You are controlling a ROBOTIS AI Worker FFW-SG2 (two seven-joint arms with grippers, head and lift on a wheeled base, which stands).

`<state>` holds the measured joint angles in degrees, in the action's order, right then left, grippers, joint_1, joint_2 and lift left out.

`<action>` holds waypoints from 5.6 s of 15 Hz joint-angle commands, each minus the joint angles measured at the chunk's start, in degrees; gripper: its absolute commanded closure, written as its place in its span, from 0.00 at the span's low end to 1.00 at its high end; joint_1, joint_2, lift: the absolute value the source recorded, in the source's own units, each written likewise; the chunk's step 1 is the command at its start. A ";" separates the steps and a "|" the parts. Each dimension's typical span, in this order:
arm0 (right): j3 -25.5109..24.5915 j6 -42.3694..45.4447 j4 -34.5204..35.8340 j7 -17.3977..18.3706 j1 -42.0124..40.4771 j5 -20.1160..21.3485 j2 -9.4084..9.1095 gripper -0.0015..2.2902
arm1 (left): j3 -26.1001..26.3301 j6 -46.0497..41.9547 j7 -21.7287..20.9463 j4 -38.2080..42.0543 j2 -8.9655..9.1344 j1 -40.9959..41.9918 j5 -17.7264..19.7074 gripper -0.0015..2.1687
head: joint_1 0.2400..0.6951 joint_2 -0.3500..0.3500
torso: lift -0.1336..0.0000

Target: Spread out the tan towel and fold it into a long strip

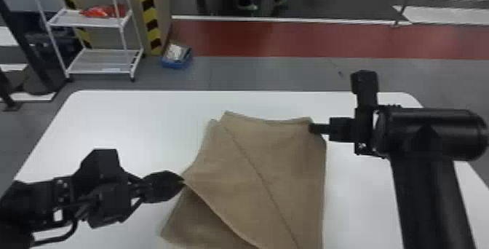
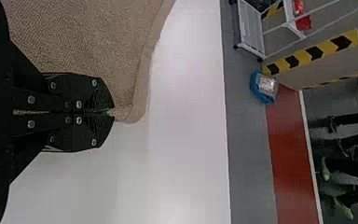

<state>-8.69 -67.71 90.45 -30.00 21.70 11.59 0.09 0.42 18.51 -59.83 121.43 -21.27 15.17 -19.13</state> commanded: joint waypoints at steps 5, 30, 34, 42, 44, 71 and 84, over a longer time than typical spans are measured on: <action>-21.01 -10.13 14.58 -0.14 -10.27 -9.48 7.56 0.61 | -1.91 8.17 5.87 -16.58 4.22 -21.41 0.15 0.99 | 1.00 0.32 | 0.11; -20.40 49.99 36.90 -32.14 -52.55 46.85 11.78 0.06 | -4.37 7.11 9.29 -13.50 5.37 -14.91 1.29 0.99 | 1.00 0.05 | 0.12; -14.07 48.41 32.25 -32.75 -49.21 51.69 11.87 0.12 | -4.63 6.06 9.29 -13.41 5.37 -13.86 1.73 0.99 | 1.00 0.06 | 0.12; -9.94 43.49 30.49 -42.33 -44.20 48.17 11.87 0.76 | -7.10 3.60 9.03 -12.54 5.01 -11.83 2.79 0.99 | 1.00 0.16 | 0.12; -14.95 43.14 34.36 -48.32 -44.20 38.94 11.78 0.82 | -7.45 3.07 8.59 -12.45 4.75 -11.57 2.87 0.99 | 1.00 0.20 | 0.12; -13.81 29.42 30.05 -48.32 -43.41 46.06 14.59 0.10 | -6.66 3.07 5.95 -10.87 4.22 -10.16 2.17 0.99 | 1.00 0.08 | 0.12; -13.45 37.51 26.80 -48.32 -40.07 42.37 17.05 0.98 | -7.71 2.19 5.78 -10.87 3.61 -9.28 2.26 0.99 | 1.00 0.13 | 0.12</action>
<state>-20.07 -31.32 116.42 -77.61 -18.20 57.02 17.03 -7.08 20.77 -53.98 110.58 -17.57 5.90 -16.96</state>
